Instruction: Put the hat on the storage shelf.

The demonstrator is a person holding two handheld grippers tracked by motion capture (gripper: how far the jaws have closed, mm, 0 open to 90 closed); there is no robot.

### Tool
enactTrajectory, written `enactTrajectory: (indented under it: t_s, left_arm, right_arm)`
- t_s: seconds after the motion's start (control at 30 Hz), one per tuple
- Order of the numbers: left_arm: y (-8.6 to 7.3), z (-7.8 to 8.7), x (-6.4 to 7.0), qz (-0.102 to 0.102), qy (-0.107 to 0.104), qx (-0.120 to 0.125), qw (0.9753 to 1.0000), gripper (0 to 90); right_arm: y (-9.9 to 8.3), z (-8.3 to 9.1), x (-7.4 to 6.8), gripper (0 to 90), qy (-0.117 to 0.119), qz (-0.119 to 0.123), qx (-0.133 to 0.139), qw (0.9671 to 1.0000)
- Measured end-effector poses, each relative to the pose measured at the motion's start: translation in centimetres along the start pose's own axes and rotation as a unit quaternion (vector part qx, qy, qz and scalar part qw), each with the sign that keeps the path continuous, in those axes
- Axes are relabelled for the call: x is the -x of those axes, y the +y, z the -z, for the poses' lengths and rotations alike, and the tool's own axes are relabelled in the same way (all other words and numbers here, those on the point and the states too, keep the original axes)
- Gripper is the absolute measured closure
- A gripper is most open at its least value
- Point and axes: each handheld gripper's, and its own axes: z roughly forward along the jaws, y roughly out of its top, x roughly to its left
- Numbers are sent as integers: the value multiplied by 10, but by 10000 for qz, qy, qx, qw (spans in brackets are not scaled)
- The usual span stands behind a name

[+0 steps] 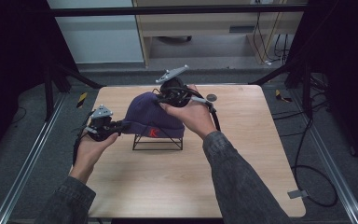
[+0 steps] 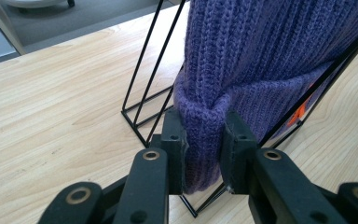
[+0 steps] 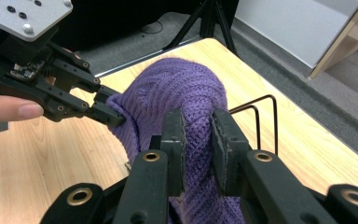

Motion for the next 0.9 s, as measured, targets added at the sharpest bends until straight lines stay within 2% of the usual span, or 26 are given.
enactTrajectory:
  t_s: [0.33, 0.9]
  left_arm:
    - [-6, -3, -1, 30, -20, -62, 10000, 732]
    - [-8, -7, 1, -58, -20, -180, 9998, 732]
  right_arm:
    - [-5, -4, -2, 766, 75, -6, -53, 10000]
    - [-10, -5, -2, 766, 110, -14, -136, 9998]
